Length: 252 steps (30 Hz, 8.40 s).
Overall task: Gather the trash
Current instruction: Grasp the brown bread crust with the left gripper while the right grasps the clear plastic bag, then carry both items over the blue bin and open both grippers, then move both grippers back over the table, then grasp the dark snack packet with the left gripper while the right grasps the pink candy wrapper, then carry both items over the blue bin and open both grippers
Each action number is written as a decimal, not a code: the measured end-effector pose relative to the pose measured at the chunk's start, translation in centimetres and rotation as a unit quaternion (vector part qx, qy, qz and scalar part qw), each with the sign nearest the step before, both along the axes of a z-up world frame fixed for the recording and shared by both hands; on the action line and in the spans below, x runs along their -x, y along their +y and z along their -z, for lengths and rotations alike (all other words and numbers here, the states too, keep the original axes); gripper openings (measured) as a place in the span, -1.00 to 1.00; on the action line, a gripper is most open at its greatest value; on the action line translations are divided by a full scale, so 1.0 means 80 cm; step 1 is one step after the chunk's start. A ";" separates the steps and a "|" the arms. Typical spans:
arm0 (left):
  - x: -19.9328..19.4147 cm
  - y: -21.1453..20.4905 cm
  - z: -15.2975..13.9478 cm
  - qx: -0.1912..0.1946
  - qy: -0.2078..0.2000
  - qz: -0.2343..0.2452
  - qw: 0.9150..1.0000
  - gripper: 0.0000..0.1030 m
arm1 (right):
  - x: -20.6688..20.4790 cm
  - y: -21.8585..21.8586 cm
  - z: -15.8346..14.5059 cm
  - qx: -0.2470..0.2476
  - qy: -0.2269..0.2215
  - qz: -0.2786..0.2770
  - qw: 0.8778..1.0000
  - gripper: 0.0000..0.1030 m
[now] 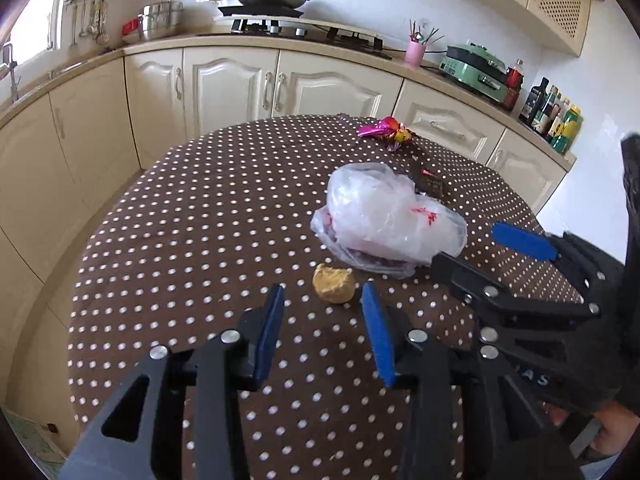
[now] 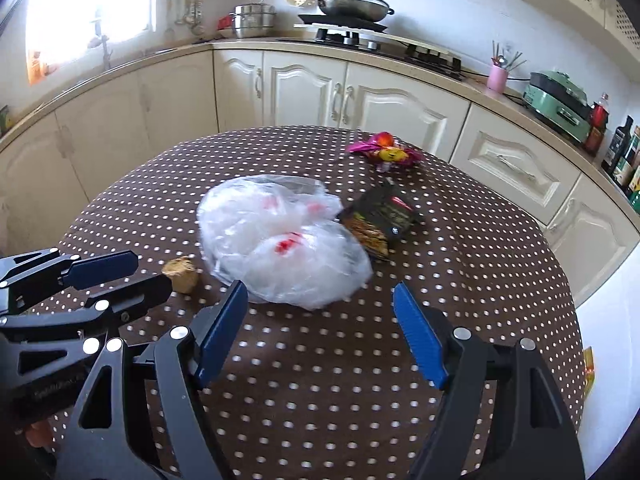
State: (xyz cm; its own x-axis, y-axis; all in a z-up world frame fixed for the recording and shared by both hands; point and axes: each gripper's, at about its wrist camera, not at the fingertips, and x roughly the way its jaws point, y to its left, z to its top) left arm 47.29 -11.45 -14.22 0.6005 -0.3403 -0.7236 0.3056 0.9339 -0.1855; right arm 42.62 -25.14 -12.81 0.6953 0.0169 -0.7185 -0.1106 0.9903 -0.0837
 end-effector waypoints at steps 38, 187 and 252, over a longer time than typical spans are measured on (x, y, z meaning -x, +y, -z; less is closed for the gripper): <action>0.085 0.141 -0.052 0.066 -0.042 -0.065 0.995 -0.56 | 0.046 0.089 -0.056 -0.005 -0.040 -0.071 0.997 -1.00; -0.181 -0.079 -0.045 -0.084 -0.057 -0.045 0.994 -0.98 | -0.178 -0.098 -0.022 -0.079 -0.011 0.038 0.996 0.47; 0.160 0.479 0.251 0.025 0.139 -0.255 0.957 -0.47 | 0.078 0.450 0.211 -0.094 0.156 -0.215 0.959 -0.40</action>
State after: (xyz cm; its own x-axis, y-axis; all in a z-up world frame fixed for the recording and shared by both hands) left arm 34.49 26.85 -34.27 0.4847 -0.0915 -0.8699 -0.2553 0.9364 -0.2408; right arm 36.42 10.90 -29.67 0.3459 0.4038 -0.8469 -0.5036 0.8415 0.1956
